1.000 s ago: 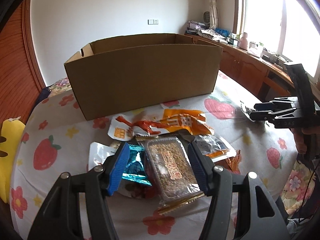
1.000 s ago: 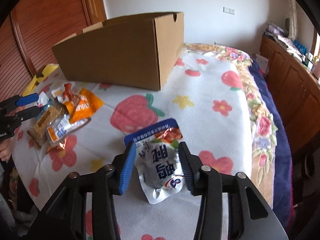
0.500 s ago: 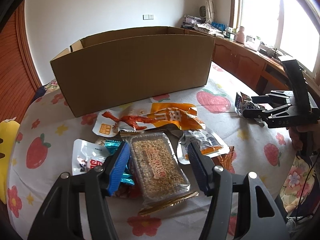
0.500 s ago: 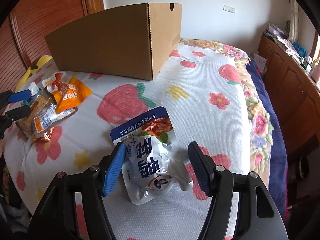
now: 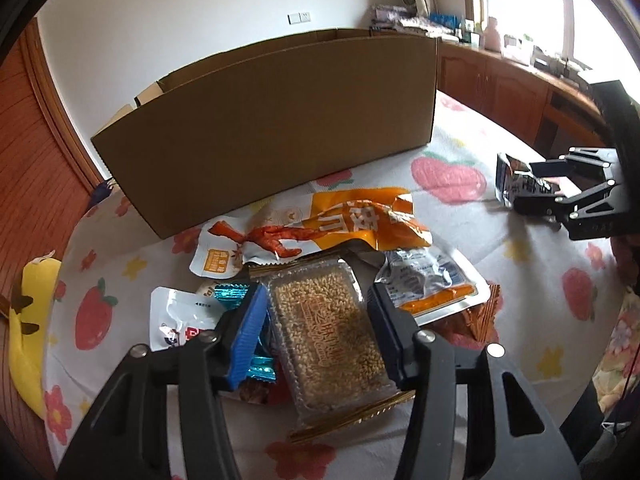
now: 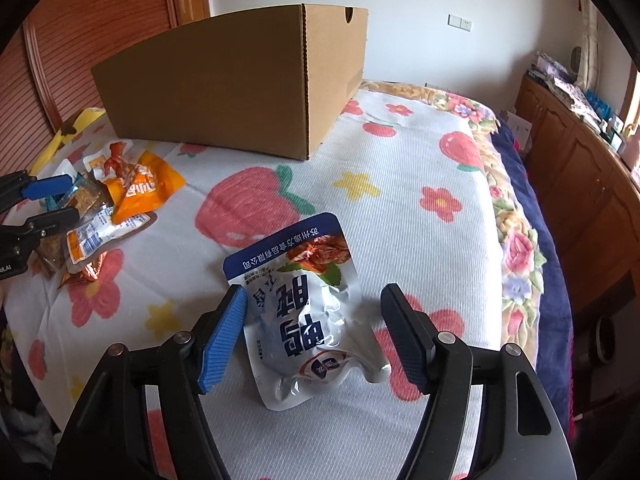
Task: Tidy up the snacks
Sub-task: 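Lift the granola pack with the left gripper while the right gripper lifts the duck-neck pouch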
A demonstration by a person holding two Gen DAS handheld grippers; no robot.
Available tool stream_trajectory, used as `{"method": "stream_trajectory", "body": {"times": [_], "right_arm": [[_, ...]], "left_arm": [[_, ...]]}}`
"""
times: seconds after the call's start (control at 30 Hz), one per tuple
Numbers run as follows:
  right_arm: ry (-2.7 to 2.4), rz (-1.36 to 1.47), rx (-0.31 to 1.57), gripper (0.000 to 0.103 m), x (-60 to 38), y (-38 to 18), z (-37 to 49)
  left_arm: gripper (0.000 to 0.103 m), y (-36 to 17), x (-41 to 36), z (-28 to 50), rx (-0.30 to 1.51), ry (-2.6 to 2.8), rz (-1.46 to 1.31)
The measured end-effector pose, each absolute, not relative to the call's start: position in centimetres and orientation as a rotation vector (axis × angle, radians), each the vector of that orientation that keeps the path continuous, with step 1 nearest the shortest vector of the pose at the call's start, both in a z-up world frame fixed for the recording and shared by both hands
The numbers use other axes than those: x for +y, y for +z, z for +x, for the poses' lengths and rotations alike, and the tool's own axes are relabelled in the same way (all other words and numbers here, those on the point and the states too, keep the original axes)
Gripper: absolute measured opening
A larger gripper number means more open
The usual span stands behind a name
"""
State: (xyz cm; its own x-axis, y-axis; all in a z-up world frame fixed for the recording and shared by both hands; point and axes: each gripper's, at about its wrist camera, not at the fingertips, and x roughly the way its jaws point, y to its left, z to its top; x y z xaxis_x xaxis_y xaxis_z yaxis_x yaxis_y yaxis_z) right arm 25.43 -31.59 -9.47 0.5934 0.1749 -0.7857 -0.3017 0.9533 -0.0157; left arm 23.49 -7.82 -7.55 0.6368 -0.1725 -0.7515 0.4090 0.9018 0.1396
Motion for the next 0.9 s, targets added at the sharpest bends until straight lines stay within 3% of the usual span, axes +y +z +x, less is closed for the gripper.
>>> {"method": "stream_trajectory", "body": {"times": [0.13,0.6,0.67,0.7,0.77,0.9], "right_arm": [[0.276,-0.152,0.893,0.071,-31.6,-9.5,25.4],[0.271,-0.147,0.890,0.071,-31.7,-9.5,25.4],[0.270,-0.149,0.890,0.071,-31.7,-9.5,25.4],[0.270,-0.149,0.890,0.071,-31.7,-9.5,25.4],[0.270,-0.149,0.891,0.071,-31.7,-9.5,25.3],[0.270,-0.149,0.890,0.071,-31.7,-9.5,25.3]], "left_arm": [[0.061,-8.3,-8.3,24.3,0.881,-0.344,0.331],[0.063,-9.0,-6.7,25.9,0.958,-0.362,0.210],[0.060,-9.0,-6.5,25.7,0.950,-0.367,0.220],[0.051,-9.0,-6.4,25.5,0.943,-0.376,0.230],[0.045,-8.9,-6.7,24.9,0.929,-0.380,0.268],[0.043,-8.6,-6.5,24.2,0.923,-0.393,0.270]]}}
